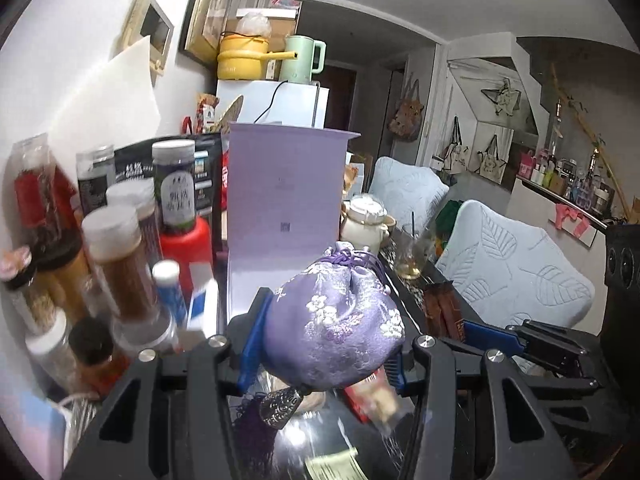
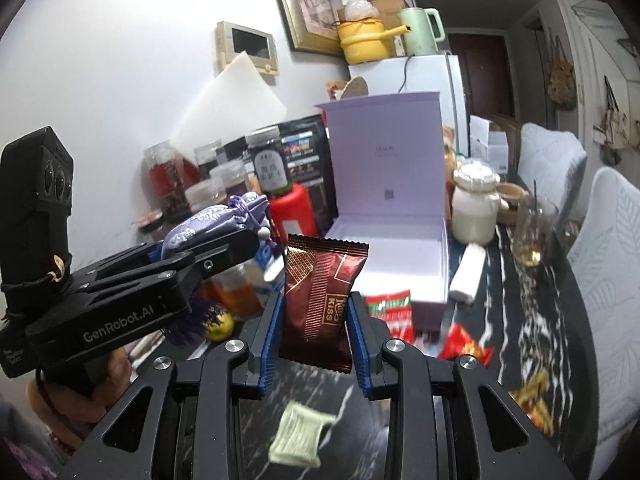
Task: Organize soft objects
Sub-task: 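Carry the purple pouch and brown packet over the lavender gift box with both tools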
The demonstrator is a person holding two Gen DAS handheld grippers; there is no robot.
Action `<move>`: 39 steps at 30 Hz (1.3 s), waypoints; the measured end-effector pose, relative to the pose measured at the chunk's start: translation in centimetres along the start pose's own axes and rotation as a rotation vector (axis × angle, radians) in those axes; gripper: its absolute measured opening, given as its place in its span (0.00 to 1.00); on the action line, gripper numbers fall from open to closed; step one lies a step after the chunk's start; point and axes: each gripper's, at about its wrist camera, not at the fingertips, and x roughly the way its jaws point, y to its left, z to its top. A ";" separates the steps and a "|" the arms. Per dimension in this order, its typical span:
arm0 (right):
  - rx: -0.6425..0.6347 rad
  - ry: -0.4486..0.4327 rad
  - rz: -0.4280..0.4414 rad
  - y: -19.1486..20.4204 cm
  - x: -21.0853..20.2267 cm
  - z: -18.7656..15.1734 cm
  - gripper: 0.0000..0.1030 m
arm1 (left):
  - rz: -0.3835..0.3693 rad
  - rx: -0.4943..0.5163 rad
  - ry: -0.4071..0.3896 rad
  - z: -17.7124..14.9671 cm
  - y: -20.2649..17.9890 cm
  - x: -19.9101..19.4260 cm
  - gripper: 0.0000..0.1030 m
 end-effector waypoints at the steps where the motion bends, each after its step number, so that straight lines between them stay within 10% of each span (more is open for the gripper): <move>1: -0.003 -0.009 0.001 -0.2 0.3 0.5 0.30 | 0.002 0.007 -0.002 0.4 0.1 0.5 0.47; 39: 0.001 -0.067 -0.122 -10.2 14.5 12.9 0.30 | 0.102 0.072 -0.002 10.2 3.0 18.9 0.47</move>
